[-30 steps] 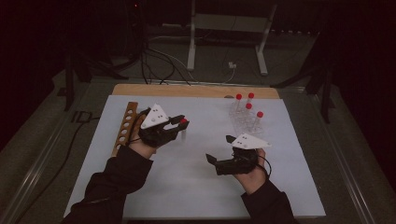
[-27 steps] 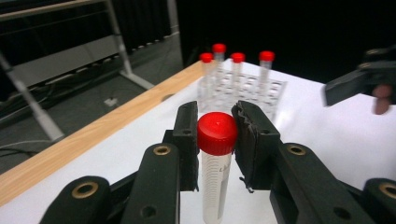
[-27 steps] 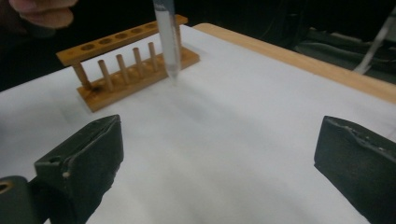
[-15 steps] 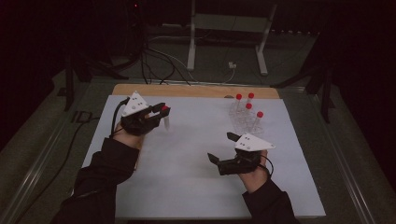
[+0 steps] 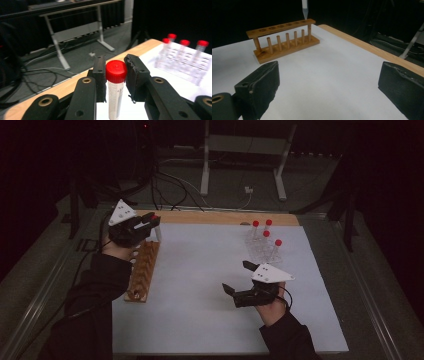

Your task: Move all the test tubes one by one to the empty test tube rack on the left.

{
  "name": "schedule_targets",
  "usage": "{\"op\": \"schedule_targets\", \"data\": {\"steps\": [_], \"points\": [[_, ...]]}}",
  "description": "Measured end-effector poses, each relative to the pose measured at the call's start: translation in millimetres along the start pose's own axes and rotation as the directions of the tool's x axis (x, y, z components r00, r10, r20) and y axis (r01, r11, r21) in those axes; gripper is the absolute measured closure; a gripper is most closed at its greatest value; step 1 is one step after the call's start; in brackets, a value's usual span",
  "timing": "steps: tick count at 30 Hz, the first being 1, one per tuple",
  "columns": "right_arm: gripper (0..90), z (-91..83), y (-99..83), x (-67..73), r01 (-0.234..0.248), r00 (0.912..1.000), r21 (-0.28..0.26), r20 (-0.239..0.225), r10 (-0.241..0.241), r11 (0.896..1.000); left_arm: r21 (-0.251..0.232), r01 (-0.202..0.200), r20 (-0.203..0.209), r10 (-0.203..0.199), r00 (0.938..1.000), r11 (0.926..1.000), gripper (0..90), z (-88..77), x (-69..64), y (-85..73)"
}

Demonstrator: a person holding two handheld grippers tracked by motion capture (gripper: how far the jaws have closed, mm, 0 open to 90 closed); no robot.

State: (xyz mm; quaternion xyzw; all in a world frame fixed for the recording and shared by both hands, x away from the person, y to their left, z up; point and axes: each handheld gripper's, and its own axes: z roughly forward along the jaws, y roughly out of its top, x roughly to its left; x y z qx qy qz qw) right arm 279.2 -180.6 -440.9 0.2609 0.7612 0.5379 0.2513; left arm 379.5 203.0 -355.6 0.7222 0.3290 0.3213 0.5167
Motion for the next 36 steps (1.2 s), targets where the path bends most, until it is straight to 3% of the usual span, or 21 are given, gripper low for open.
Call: {"op": "schedule_targets", "data": {"steps": [9, 17, 24, 31, 36], "points": [[3.9, 1.8, -2.6, -0.1, 0.012, 0.9999, -0.023, -0.007, -0.012, 1.0, 0.013, 0.046, -0.106, -0.044, 0.9934, 0.9989, 72.1, -1.6, 33.8, -8.7], [4.0, 1.5, -2.6, 1.3, 0.034, 0.9994, -0.036, -0.005, -0.034, 0.999, 0.02, 0.084, -0.195, -0.078, 0.9778, 0.9963, 72.1, 5.5, 51.8, -27.9], [5.6, 0.8, -2.8, 0.8, 0.027, 0.9996, -0.019, -0.009, -0.027, 0.999, 0.04, 0.129, -0.218, -0.118, 0.9687, 0.9908, 72.0, 14.7, 60.7, -51.6], [5.6, -0.9, -1.6, -1.7, -0.008, 1.0, 0.012, 0.006, 0.008, 1.0, 0.064, 0.144, -0.218, -0.127, 0.9678, 0.9876, 72.1, 23.0, 60.0, -69.2], [5.7, -1.0, -1.3, -5.3, -0.028, 0.9993, 0.024, -0.022, 0.029, 0.999, 0.084, 0.154, -0.215, -0.133, 0.9676, 0.9845, 72.0, 28.4, 58.2, -80.3]]}}
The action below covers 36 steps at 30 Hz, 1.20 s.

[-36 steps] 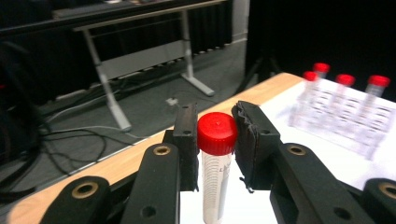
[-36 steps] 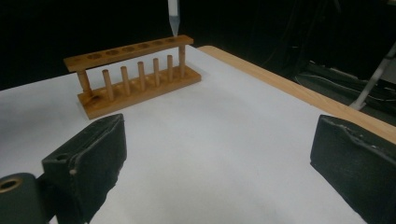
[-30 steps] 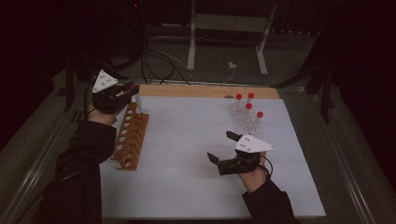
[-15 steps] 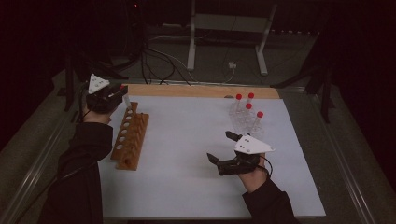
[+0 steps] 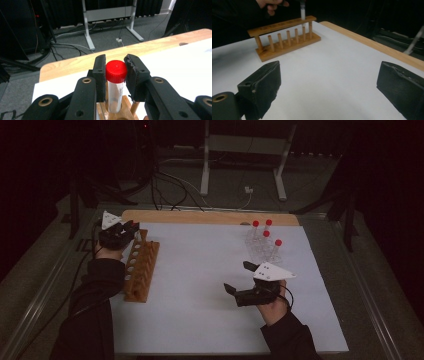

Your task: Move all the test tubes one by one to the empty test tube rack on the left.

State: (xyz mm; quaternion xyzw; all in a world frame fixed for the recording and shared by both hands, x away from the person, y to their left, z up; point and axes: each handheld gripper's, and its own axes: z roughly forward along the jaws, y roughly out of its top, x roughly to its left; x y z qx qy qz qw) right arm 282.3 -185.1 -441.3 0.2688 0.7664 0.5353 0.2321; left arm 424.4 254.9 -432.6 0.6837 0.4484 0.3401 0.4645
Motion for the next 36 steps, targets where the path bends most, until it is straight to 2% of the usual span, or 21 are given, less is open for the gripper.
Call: {"op": "schedule_targets", "data": {"steps": [1, 7, 10, 17, 20, 21, 23, 24, 26, 28, 31, 34, 36], "points": [[5.7, 0.1, -0.1, -0.3, -0.005, 1.0, 0.0, -0.008, 0.005, 1.0, 0.004, -0.002, -0.001, 0.002, 1.0, 1.0, 72.0, 1.0, -0.3, -1.9], [1.6, -2.2, 0.6, 1.1, -0.018, 0.9998, -0.017, 0.008, 0.018, 1.0, 0.013, 0.011, 0.001, -0.011, 0.9999, 0.9999, 72.0, 4.1, -0.2, -11.5], [1.5, -3.2, 1.2, 0.7, -0.025, 0.9996, -0.018, 0.007, 0.026, 1.0, 0.036, 0.014, 0.003, -0.014, 0.9999, 0.9993, 71.9, 5.6, 0.2, -15.7], [1.5, -5.7, 3.5, 0.5, -0.049, 0.9985, -0.023, -0.026, 0.049, 0.999, 0.056, 0.004, 0.002, -0.005, 1.0, 0.9984, 71.6, 5.3, 0.9, -15.6], [0.0, -7.1, 5.5, 0.1, -0.058, 0.9973, -0.018, -0.046, 0.057, 0.998, 0.081, 0.007, 0.018, -0.009, 0.9998, 0.9967, 70.6, 4.9, 1.7, -13.2], [0.0, -7.7, 6.3, -0.2, -0.059, 0.997, -0.014, -0.051, 0.058, 0.998, 0.089, 0.001, 0.024, -0.004, 0.9997, 0.996, 68.5, 4.1, 1.1, -12.1], [0.0, -9.9, 8.3, -1.6, -0.06, 0.9967, -0.011, -0.056, 0.059, 0.998, 0.096, -0.008, 0.012, 0.007, 0.9999, 0.9954, 56.4, 1.5, -0.3, -10.2], [0.0, -11.4, 9.4, -2.5, -0.064, 0.9963, -0.013, -0.059, 0.063, 0.998, 0.099, 0.001, 0.016, -0.002, 0.9999, 0.9951, 48.3, -1.1, -0.8, -8.1], [0.0, -14.7, 11.6, -4.6, -0.06, 0.9967, -0.021, -0.057, 0.058, 0.998, 0.094, 0.016, 0.025, -0.019, 0.9995, 0.9954, 38.3, -6.2, -1.9, -4.5], [0.0, -18.1, 13.7, -7.3, -0.06, 0.9971, -0.028, -0.048, 0.058, 0.998, 0.09, 0.013, 0.033, -0.016, 0.9993, 0.9959, 27.3, -11.6, -4.3, -1.3], [0.0, -23.5, 17.0, -13.1, -0.062, 0.9975, -0.035, -0.036, 0.061, 0.997, 0.084, -0.003, 0.072, -0.004, 0.9974, 0.9964, 15.8, -20.6, -9.6, 3.1], [0.0, -29.7, 20.7, -20.2, -0.055, 0.9985, -0.039, -0.008, 0.054, 0.998, 0.065, -0.005, 0.124, -0.003, 0.9923, 0.9979, 9.0, -30.7, -16.0, 6.1], [0.0, -34.4, 22.2, -26.2, -0.058, 0.9983, -0.046, 0.006, 0.058, 0.997, 0.053, -0.007, 0.165, -0.002, 0.9863, 0.9986, 5.5, -37.6, -21.6, 6.7]]}}
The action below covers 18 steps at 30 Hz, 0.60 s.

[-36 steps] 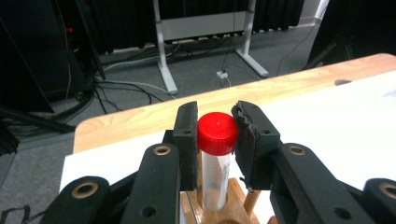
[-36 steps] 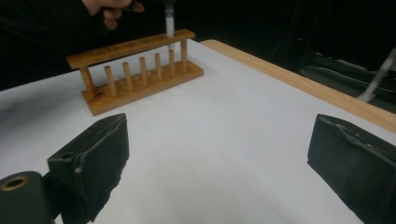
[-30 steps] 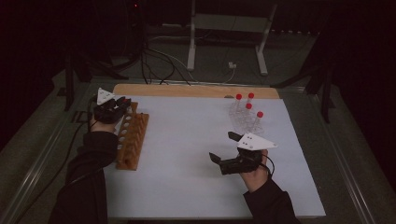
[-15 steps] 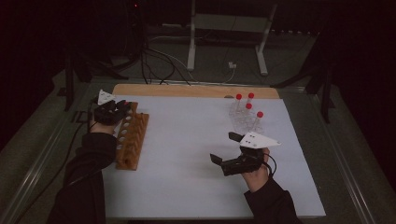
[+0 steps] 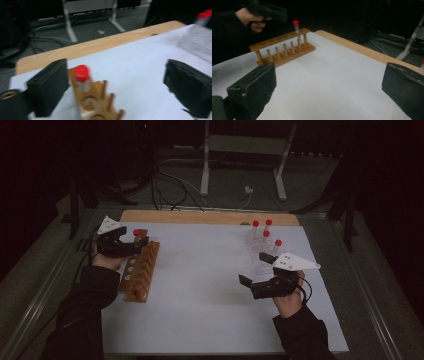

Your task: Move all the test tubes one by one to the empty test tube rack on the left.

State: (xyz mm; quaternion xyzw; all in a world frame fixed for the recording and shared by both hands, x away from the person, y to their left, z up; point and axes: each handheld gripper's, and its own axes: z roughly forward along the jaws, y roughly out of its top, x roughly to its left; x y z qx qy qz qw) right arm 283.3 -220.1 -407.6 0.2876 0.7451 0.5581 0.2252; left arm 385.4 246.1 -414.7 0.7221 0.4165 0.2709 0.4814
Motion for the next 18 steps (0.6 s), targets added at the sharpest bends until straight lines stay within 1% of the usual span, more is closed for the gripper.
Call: {"op": "schedule_targets", "data": {"steps": [1, 2, 3, 4, 5, 6, 7, 8, 9, 11, 12, 13, 14, 15, 16, 17, 18], "points": [[0.0, -1.8, 0.9, -3.2, -0.004, 1.0, 0.004, 0.006, 0.004, 1.0, -0.005, 0.002, 0.026, -0.002, 0.9997, 1.0, 3.0, -2.6, -3.7, -0.3], [0.0, -3.8, 1.3, -6.4, -0.006, 0.9997, 0.005, 0.022, 0.006, 1.0, -0.01, -0.003, 0.046, 0.004, 0.9989, 0.9999, 3.0, -5.3, -8.1, -0.9], [0.0, -7.0, 1.6, -13.4, -0.011, 0.9992, 0.008, 0.039, 0.011, 1.0, -0.016, -0.016, 0.065, 0.017, 0.9977, 0.9997, 2.6, -8.0, -13.1, -2.0], [0.0, -7.0, 1.6, -13.4, -0.011, 0.9992, 0.008, 0.039, 0.011, 1.0, -0.021, -0.025, 0.092, 0.027, 0.9954, 0.9995, 2.6, -10.3, -18.4, -3.3], [0.0, -8.3, 1.4, -16.7, -0.015, 0.9981, 0.009, 0.06, 0.015, 1.0, -0.023, -0.034, 0.11, 0.036, 0.9933, 0.9992, 2.3, -12.5, -23.6, -4.7], [0.0, -9.7, 1.0, -20.4, -0.023, 0.9969, 0.008, 0.075, 0.022, 1.0, -0.026, -0.037, 0.13, 0.04, 0.9908, 0.999, 2.3, -14.6, -29.0, -6.4], [0.0, -10.9, 0.3, -24.2, -0.03, 0.9961, 0.006, 0.084, 0.029, 1.0, -0.035, -0.044, 0.164, 0.049, 0.9852, 0.9984, 2.3, -17.1, -35.5, -8.9], [0.0, -12.9, -1.6, -31.0, -0.03, 0.9929, 0.011, 0.116, 0.028, 0.999, -0.037, -0.048, 0.174, 0.054, 0.9832, 0.9982, 1.9, -18.2, -39.5, -10.6], [0.0, -12.9, -1.6, -31.0, -0.03, 0.9929, 0.011, 0.116, 0.028, 0.999, -0.035, -0.051, 0.193, 0.057, 0.9796, 0.998, 1.9, -19.5, -44.9, -12.9], [0.0, -13.7, -3.5, -37.5, -0.034, 0.9891, 0.024, 0.144, 0.031, 0.999, -0.041, -0.067, 0.235, 0.075, 0.9691, 0.9969, 1.8, -22.0, -57.0, -18.5], [0.0, -14.3, -5.1, -41.8, -0.034, 0.9858, 0.027, 0.165, 0.029, 0.999, -0.042, -0.07, 0.251, 0.079, 0.9647, 0.9966, 1.9, -22.8, -60.8, -20.4], [0.0, -15.2, -7.5, -48.9, -0.048, 0.9819, 0.03, 0.185, 0.041, 0.998, -0.047, -0.075, 0.273, 0.085, 0.9582, 0.9961, 1.9, -23.8, -65.4, -23.0], [0.0, -15.2, -7.5, -48.9, -0.048, 0.9819, 0.03, 0.185, 0.041, 0.998, -0.047, -0.078, 0.285, 0.089, 0.9544, 0.9958, 1.9, -24.1, -70.3, -25.6], [0.0, -15.7, -10.8, -56.9, -0.059, 0.9755, 0.037, 0.214, 0.05, 0.998, -0.043, -0.086, 0.299, 0.095, 0.9496, 0.9954, 1.9, -24.4, -75.1, -28.3], [0.6, -15.7, -10.8, -56.9, -0.059, 0.9755, 0.037, 0.214, 0.05, 0.998, -0.048, -0.092, 0.315, 0.103, 0.9437, 0.9946, 1.9, -25.0, -79.8, -31.0], [3.0, -16.2, -12.8, -61.4, -0.061, 0.9727, 0.039, 0.227, 0.05, 0.997, -0.048, -0.098, 0.327, 0.108, 0.9388, 0.9941, 1.9, -25.3, -84.4, -33.4], [3.4, -16.6, -14.9, -65.8, -0.066, 0.9694, 0.037, 0.239, 0.056, 0.997, -0.046, -0.104, 0.342, 0.113, 0.933, 0.9935, 1.9, -25.2, -88.8, -35.6]]}}
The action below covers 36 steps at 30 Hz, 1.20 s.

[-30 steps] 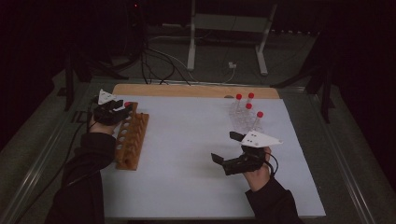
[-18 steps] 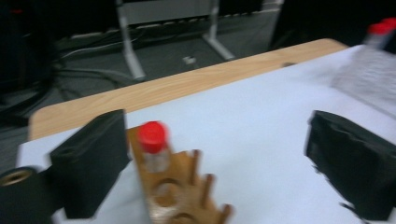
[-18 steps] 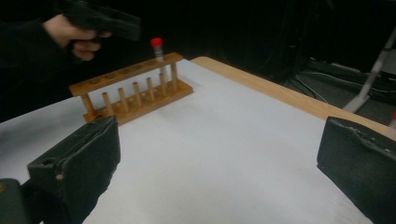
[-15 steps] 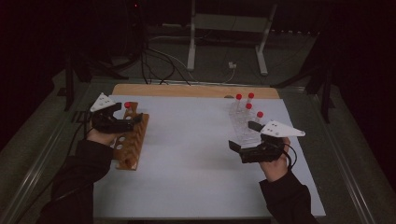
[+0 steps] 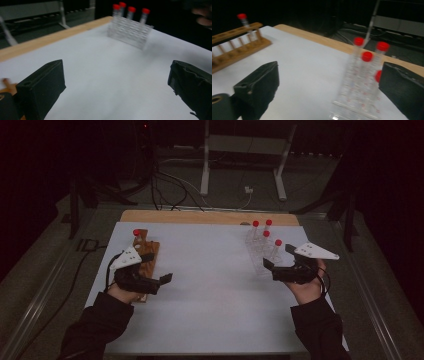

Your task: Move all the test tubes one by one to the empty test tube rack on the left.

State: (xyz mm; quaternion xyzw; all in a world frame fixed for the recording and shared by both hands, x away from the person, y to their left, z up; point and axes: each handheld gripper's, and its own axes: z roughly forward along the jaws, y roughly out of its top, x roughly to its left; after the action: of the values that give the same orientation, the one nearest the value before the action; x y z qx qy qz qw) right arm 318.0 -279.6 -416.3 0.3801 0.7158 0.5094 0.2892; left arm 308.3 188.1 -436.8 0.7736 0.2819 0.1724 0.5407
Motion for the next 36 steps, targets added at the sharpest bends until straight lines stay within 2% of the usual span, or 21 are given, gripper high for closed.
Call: {"op": "schedule_targets", "data": {"steps": [3, 9, 10, 11, 13, 18, 19, 23, 30, 36], "points": [[3.4, 5.2, -6.7, -12.5, -0.03, 0.9985, 0.016, 0.046, 0.029, 0.999, 0.01, -0.026, 0.032, 0.026, 0.9991, 0.9996, 1.8, 4.1, -12.9, -4.8], [7.7, 21.9, -22.2, -32.6, -0.066, 0.9915, 0.06, 0.116, 0.059, 0.996, 0.029, -0.043, 0.096, 0.04, 0.9946, 0.9986, 1.9, 13.4, -30.2, -14.7], [10.2, 23.8, -23.5, -34.7, -0.071, 0.9904, 0.061, 0.123, 0.063, 0.996, 0.039, -0.044, 0.107, 0.039, 0.9934, 0.9983, 1.8, 15.4, -32.4, -16.4], [17.6, 26.4, -25.6, -38.3, -0.076, 0.9903, 0.066, 0.122, 0.067, 0.995, 0.045, -0.048, 0.11, 0.042, 0.993, 0.9979, 1.9, 16.7, -33.5, -17.3], [19.7, 30.7, -28.2, -42.3, -0.08, 0.9881, 0.073, 0.137, 0.07, 0.994, 0.053, -0.049, 0.131, 0.042, 0.9905, 0.9974, 1.9, 19.0, -35.3, -19.3], [35.4, 44.7, -34.2, -52.6, -0.121, 0.9805, 0.096, 0.167, 0.103, 0.988, 0.057, -0.052, 0.137, 0.043, 0.9896, 0.997, 1.8, 21.1, -36.7, -22.3], [39.9, 47.8, -35.2, -54.5, -0.118, 0.9804, 0.108, 0.171, 0.098, 0.987, 0.058, -0.053, 0.136, 0.045, 0.9897, 0.9969, 1.9, 21.0, -36.8, -22.6], [47.7, 57.0, -37.4, -58.5, -0.127, 0.978, 0.143, 0.183, 0.1, 0.982, 0.058, -0.053, 0.132, 0.045, 0.9902, 0.9969, 1.9, 20.2, -37.0, -23.0], [55.3, 67.7, -42.0, -63.1, -0.143, 0.9748, 0.176, 0.195, 0.108, 0.974, 0.06, -0.052, 0.138, 0.043, 0.9894, 0.9968, 1.9, 20.5, -36.6, -24.0], [63.8, 73.8, -43.1, -64.8, -0.15, 0.9711, 0.184, 0.212, 0.11, 0.971, 0.063, -0.052, 0.133, 0.044, 0.9901, 0.9967, 1.9, 20.3, -34.9, -24.3]]}}
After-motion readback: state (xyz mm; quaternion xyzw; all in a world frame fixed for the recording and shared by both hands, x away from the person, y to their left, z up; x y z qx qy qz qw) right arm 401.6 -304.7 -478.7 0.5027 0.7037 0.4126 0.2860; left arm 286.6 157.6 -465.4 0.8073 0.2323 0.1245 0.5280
